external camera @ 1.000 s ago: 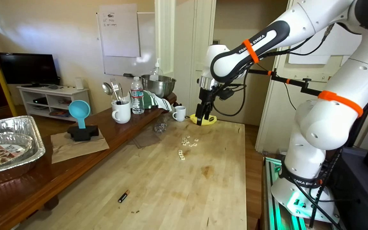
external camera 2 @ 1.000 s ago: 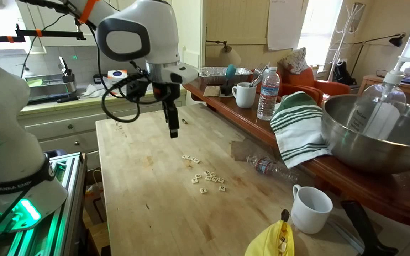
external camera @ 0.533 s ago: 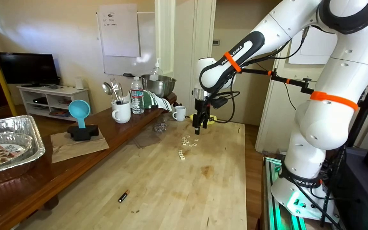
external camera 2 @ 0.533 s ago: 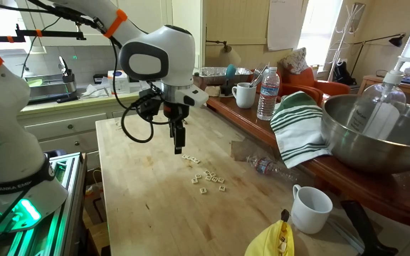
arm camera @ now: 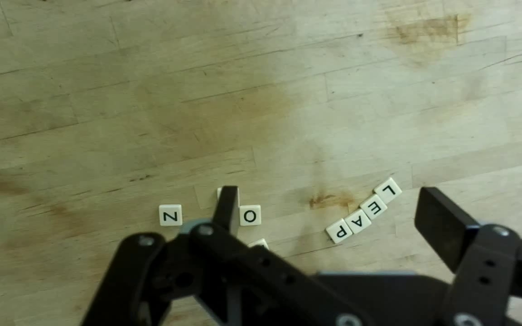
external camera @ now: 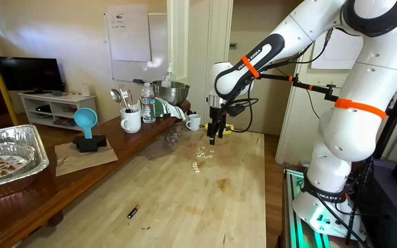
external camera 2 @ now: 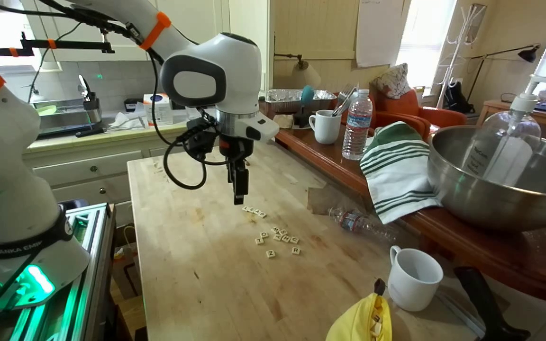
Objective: Add a new tile to the end of the word
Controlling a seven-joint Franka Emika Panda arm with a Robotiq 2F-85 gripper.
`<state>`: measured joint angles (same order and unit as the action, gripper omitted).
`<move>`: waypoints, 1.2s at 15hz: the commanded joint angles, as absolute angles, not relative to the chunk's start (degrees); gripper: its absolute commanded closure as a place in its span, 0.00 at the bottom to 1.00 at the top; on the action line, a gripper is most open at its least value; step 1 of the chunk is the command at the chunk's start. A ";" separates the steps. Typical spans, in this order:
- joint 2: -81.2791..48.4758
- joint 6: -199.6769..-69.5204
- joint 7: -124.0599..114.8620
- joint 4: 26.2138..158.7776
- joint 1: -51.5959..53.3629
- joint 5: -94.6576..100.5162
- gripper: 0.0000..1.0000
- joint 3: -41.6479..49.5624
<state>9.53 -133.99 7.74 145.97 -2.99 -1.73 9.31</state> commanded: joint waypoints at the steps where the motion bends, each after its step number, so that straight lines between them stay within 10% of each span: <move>1: 8.00 -136.47 10.65 145.31 -3.56 -2.97 0.00 8.77; 18: -5.41 -154.03 40.07 141.32 -5.16 -18.52 0.00 5.56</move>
<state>-5.54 -154.08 40.58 141.29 -3.15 -19.10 7.54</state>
